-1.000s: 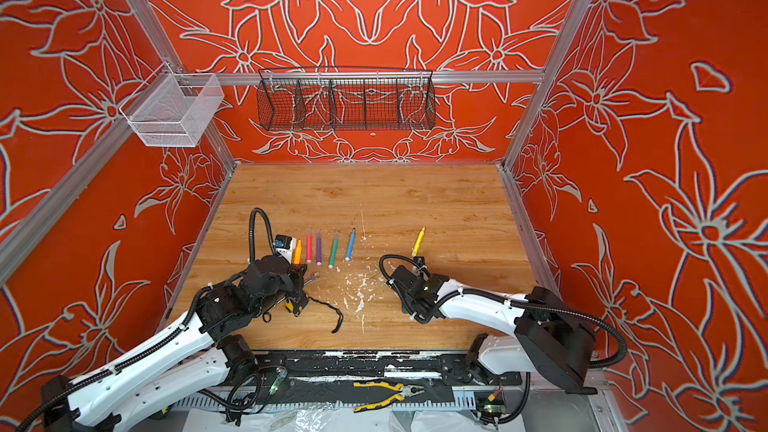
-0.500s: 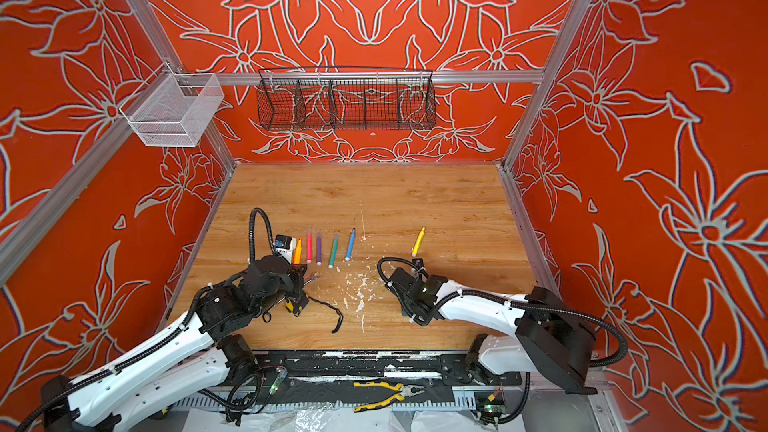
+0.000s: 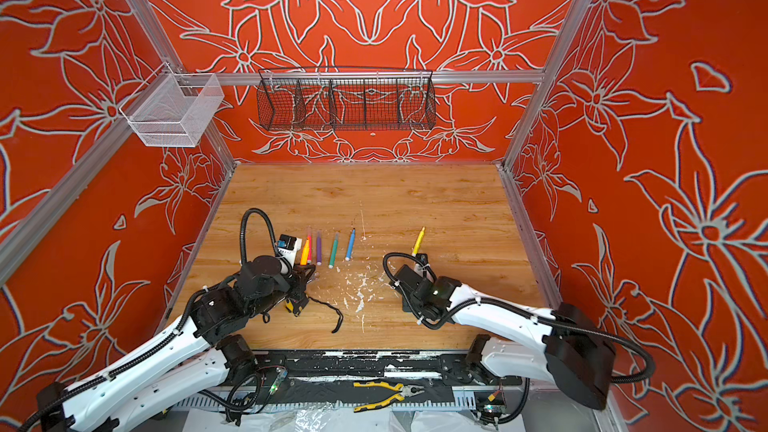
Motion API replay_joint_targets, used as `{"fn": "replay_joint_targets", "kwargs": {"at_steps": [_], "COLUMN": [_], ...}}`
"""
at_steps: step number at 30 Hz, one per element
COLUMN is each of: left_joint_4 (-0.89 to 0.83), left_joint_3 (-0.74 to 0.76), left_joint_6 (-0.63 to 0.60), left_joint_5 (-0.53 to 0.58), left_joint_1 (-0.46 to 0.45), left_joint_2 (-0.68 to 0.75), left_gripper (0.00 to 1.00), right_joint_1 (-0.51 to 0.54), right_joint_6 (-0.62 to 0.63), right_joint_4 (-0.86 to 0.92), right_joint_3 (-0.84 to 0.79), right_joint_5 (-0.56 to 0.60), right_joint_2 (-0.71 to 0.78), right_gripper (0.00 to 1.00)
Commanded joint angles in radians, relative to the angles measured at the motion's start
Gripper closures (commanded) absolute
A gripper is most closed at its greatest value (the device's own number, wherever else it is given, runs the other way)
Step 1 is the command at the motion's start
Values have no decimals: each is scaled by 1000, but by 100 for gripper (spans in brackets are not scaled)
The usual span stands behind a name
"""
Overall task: Insert the pens into the pen caps
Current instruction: 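Lift the cap and bring it over the orange highlighter tip, then push the cap down onto the orange highlighter tip with the right gripper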
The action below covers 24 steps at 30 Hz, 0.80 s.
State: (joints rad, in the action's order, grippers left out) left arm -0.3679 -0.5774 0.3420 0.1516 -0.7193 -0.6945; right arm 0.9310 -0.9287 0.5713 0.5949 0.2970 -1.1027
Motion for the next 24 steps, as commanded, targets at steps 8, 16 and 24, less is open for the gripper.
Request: {"fn": "replay_joint_targets", "kwargs": {"at_steps": [8, 16, 24], "left_joint_4": [258, 425, 468], "left_joint_3": [-92, -101, -105], "left_joint_6": [-5, 32, 40], "left_joint_5": [-259, -237, -197], "left_joint_1": [-85, -242, -288], "left_joint_2": [-171, -240, -235], "left_gripper": [100, 100, 100], "right_joint_1": [-7, -6, 0], "right_joint_6": [67, 77, 34], "right_joint_4": [-250, -732, -912], "right_joint_3": [121, 61, 127], "right_joint_5": [118, -79, -235], "right_joint_2": [353, 365, 191], "right_gripper": [87, 89, 92]}}
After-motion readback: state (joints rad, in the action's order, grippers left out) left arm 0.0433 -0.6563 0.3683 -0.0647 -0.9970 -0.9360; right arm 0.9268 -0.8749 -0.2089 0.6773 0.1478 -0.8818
